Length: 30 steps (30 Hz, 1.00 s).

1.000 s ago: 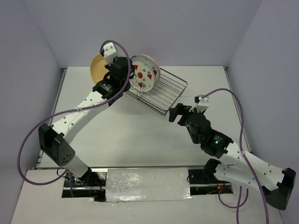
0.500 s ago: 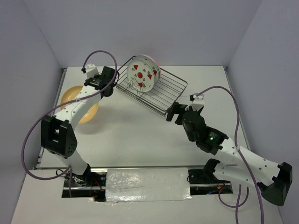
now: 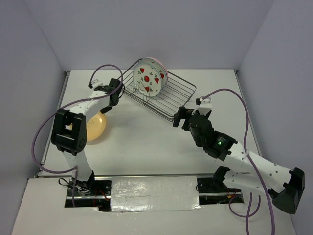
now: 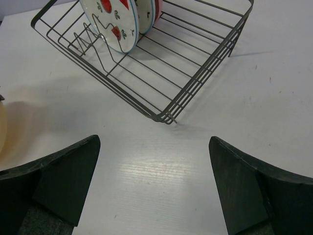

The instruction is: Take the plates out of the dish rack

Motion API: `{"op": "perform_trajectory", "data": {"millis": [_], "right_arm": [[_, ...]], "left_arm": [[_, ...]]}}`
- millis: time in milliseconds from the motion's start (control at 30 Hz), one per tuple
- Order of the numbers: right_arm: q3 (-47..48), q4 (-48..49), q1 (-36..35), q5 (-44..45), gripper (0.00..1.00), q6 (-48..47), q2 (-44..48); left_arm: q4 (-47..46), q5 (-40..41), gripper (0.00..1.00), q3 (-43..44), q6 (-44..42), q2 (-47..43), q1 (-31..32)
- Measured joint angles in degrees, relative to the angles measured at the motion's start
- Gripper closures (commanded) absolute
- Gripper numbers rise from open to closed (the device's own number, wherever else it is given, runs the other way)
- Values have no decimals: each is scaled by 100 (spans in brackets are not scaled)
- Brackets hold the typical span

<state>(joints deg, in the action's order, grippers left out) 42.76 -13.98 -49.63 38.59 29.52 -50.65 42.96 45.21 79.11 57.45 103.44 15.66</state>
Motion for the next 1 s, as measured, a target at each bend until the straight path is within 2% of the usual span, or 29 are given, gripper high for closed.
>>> {"op": "perform_trajectory", "data": {"millis": [267,300,400,467,500,667,700,833,1000], "right_arm": [[0,-26,0,-2,0,-2,11],[0,-26,0,-4,0,-2,20],[0,-26,0,-4,0,-2,48],[0,-28,0,-4,0,-2,66],[0,-28,0,-4,0,-2,70],[0,-33,0,-24,0,-24,96],[0,-28,0,-35,0,-46,107],[-7,7,0,-155,1,-140,184],[-614,896,0,-505,8,-754,691]], "left_arm": [[-236,-341,98,-227,155,326,0],[-254,-372,89,-254,170,341,0],[-271,-400,72,-271,199,363,0],[-280,-404,68,-275,254,367,0],[-297,-404,60,-280,273,367,0],[-363,-433,44,-317,258,367,0],[-385,-457,38,-323,254,354,0],[-555,-658,31,-452,76,83,2],[-645,-1008,33,-463,-540,-911,96]]}}
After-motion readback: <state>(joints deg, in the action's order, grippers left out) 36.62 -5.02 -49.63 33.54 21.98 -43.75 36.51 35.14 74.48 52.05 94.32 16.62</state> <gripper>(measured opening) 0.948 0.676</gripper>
